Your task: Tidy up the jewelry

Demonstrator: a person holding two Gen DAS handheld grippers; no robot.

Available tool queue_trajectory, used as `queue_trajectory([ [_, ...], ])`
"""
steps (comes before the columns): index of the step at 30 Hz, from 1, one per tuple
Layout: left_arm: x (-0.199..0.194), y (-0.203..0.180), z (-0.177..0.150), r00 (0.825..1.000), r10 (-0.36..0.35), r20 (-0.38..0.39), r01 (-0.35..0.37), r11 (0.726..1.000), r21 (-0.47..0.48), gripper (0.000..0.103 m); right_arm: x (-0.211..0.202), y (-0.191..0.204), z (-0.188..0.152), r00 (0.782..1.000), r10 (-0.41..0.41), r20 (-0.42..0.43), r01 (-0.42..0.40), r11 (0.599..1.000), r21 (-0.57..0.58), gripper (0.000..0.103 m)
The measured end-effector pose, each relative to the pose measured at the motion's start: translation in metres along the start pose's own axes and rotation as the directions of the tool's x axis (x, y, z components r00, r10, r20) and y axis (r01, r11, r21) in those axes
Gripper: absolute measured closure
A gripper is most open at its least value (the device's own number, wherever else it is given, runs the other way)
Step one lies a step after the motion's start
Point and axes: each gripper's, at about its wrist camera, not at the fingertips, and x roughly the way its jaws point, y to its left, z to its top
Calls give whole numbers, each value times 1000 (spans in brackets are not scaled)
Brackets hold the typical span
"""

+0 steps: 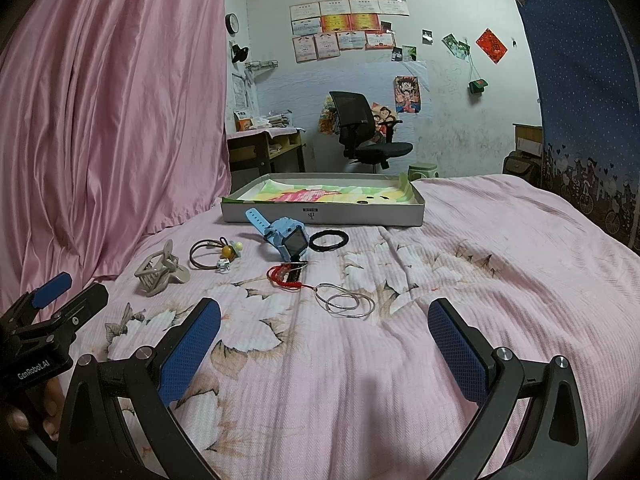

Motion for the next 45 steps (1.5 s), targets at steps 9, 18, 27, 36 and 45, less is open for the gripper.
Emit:
queue_trajectory([
  [9, 0, 0, 0, 1000, 1, 0, -1, 1000, 1, 0, 0, -1, 0, 1000, 0, 0, 0, 1000, 0, 1],
  [18, -1, 1, 0, 1000, 13, 6, -13, 1000, -2, 0, 0, -1, 0, 1000, 1, -1, -1, 1000, 1, 1],
  [27, 0, 3, 1, 1000, 17, 3, -17, 1000, -17, 0, -1, -2, 2, 1000, -8, 8, 8, 1000, -3, 1],
  [36, 26, 13, 18, 997, 14, -72, -15, 1000, -24, 0, 5, -9, 16, 1000, 7, 4, -7, 1000, -28, 1],
  [45, 64, 20, 40, 979, -3, -205, -8, 998, -55, 1, 40, 2, 48, 990, 127, -69, -132, 989, -73, 1],
])
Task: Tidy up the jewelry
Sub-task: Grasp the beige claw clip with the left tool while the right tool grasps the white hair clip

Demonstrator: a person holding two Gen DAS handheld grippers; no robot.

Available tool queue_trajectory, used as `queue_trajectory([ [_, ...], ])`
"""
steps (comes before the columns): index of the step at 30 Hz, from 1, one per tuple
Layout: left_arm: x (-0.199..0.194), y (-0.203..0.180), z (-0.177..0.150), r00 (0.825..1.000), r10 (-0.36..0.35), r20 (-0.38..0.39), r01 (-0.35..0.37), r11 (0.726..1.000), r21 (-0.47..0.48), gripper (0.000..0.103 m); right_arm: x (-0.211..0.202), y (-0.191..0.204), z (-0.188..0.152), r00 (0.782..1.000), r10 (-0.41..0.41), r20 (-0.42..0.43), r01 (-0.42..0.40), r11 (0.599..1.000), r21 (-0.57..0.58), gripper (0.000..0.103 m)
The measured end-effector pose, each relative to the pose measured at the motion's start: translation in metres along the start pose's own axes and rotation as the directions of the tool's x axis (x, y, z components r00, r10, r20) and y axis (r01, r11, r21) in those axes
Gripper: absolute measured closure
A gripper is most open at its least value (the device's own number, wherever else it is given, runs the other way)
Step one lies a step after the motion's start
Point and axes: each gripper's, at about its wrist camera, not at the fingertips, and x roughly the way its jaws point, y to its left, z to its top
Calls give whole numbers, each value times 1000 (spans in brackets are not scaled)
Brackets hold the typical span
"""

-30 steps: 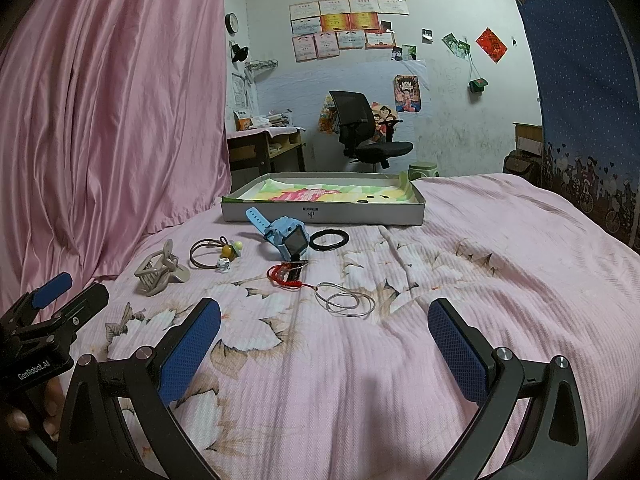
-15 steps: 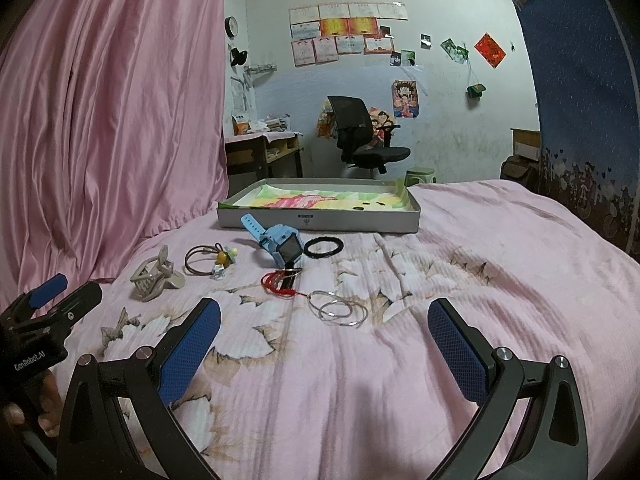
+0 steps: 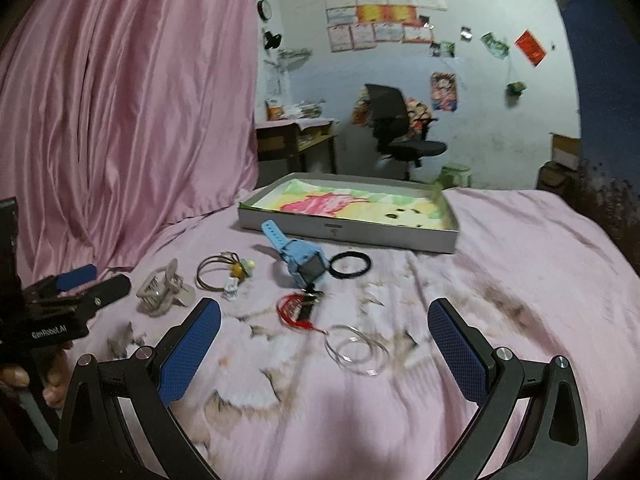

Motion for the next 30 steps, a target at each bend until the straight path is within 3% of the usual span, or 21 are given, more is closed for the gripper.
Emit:
queue_trajectory([
  [2, 5, 0, 4, 1000, -9, -20, 9, 1000, 11, 5, 11, 1, 5, 999, 33, -21, -33, 999, 5, 2],
  [7, 21, -4, 8, 995, -36, -91, 39, 999, 34, 23, 43, 8, 8, 990, 101, -99, -101, 995, 10, 26],
  [11, 33, -6, 7, 987, -70, -147, 74, 997, 23, 36, 66, 17, 6, 974, 156, -164, -154, 988, 25, 42],
  [18, 45, -7, 8, 968, -87, -234, 95, 995, 24, 51, 98, 46, 2, 937, 199, -286, -219, 975, -37, 60],
  [25, 51, 5, 12, 948, -138, -286, 134, 990, -36, 62, 116, 60, 3, 901, 229, -369, -268, 962, -58, 64],
  [30, 52, 7, 13, 947, -140, -289, 133, 990, -42, 63, 128, 69, 3, 889, 242, -388, -290, 955, -69, 69],
])
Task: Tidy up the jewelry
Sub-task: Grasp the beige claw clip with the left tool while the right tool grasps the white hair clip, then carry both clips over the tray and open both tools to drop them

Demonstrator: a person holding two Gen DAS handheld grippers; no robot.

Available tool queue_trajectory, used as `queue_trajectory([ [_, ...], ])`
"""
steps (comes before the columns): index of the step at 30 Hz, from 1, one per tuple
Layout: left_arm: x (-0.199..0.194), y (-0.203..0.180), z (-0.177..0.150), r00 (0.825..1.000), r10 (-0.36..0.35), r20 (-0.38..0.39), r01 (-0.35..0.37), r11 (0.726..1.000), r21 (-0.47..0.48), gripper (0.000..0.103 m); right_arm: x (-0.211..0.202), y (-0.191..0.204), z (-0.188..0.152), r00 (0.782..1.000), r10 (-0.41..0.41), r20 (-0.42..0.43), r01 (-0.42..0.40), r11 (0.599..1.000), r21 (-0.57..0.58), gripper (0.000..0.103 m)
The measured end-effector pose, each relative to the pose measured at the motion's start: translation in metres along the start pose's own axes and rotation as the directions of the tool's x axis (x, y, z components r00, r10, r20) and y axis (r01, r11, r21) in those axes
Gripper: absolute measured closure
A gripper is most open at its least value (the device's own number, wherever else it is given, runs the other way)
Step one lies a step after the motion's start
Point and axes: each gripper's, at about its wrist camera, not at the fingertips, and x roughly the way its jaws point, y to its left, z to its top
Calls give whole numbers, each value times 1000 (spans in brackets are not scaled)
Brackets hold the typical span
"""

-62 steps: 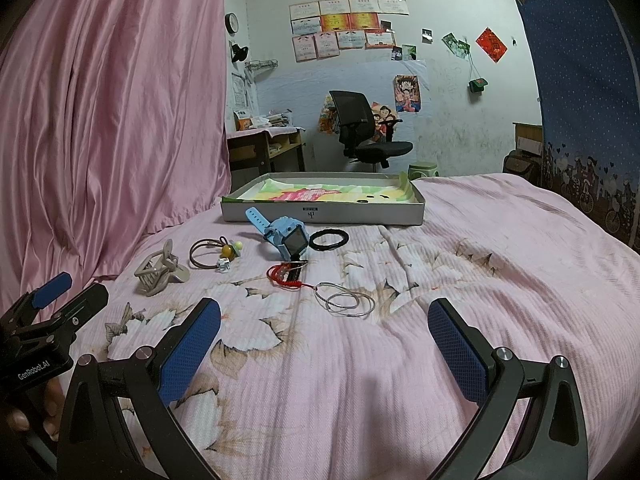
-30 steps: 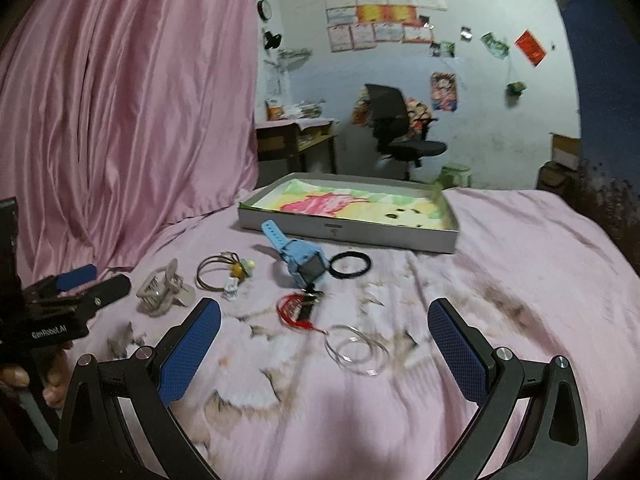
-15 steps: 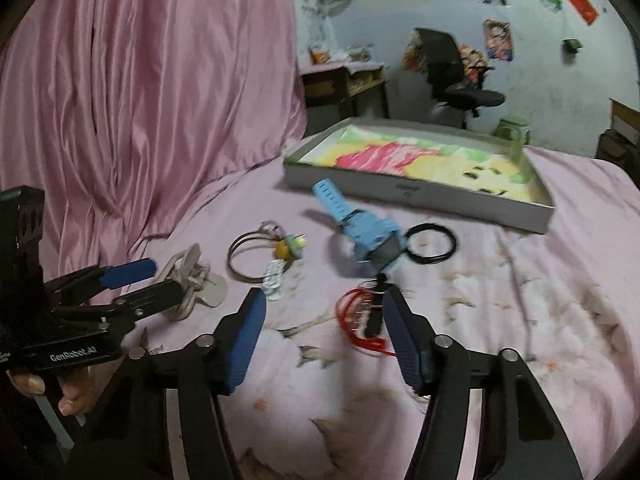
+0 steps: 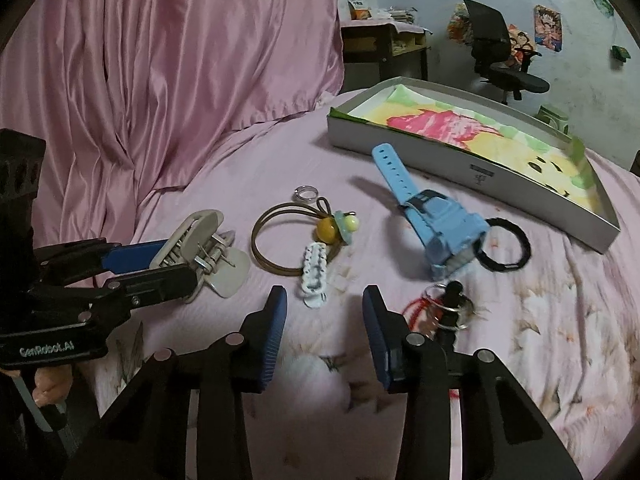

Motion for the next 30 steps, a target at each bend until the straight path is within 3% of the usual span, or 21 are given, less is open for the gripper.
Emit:
queue_trajectory([
  [8, 1, -1, 2, 1000, 2, 1, -2, 1000, -1, 64, 6, 5, 2, 1000, -7, -8, 7, 1000, -5, 90],
  [21, 15, -3, 4, 1000, 25, -6, -25, 1000, -6, 64, -2, -2, -6, 999, 18, 34, -20, 999, 45, 90],
  [30, 2, -5, -6, 998, 16, 55, -17, 1000, 17, 66, -14, -5, -13, 996, 39, 76, -44, 997, 66, 90],
])
